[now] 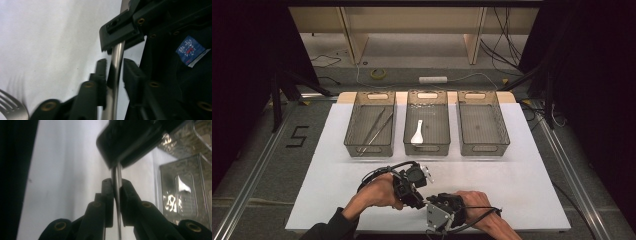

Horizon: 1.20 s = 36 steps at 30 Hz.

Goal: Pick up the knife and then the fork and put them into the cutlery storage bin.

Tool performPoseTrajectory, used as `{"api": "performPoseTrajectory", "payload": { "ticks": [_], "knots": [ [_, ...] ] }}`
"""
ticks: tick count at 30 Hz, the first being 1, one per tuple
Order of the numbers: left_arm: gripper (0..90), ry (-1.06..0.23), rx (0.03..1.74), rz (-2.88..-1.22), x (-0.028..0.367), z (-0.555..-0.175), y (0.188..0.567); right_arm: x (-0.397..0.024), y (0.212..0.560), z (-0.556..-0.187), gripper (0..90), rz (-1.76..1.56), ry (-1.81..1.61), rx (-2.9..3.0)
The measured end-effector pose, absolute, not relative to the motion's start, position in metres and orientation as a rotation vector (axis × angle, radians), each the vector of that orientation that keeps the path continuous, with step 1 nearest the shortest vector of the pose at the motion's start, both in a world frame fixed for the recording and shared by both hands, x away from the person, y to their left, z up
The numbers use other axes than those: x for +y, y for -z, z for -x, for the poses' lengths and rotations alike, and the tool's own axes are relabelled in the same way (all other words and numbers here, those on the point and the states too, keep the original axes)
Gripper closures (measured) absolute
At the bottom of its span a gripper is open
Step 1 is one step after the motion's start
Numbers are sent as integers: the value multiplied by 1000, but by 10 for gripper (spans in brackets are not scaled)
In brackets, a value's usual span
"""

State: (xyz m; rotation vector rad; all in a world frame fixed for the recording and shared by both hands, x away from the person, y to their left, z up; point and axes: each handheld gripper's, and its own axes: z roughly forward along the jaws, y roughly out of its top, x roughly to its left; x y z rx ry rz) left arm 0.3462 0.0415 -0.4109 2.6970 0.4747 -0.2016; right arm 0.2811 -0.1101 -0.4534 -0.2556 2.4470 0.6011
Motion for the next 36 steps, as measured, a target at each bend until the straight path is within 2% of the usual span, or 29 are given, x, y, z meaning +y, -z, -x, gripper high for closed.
{"api": "performPoseTrajectory", "payload": {
  "ticks": [2,4,10,18,27,36],
  "knots": [
    [686,182,472,-2689,45,-347,408,-113,455,-283,838,239,-584,2446],
    [612,143,500,-2670,50,-349,404,-117,455,-285,838,203,-581,2451],
    [488,36,600,-2585,68,-353,395,-132,447,-300,838,142,-573,2464],
    [316,-115,757,-2411,103,-356,394,-163,436,-322,838,-129,-622,2449],
    [215,-196,915,-2330,138,-359,418,-202,412,-357,838,-402,-689,2383],
    [197,-257,1037,-2267,163,-355,438,-223,384,-408,838,-651,-724,2307]
  ]
}}
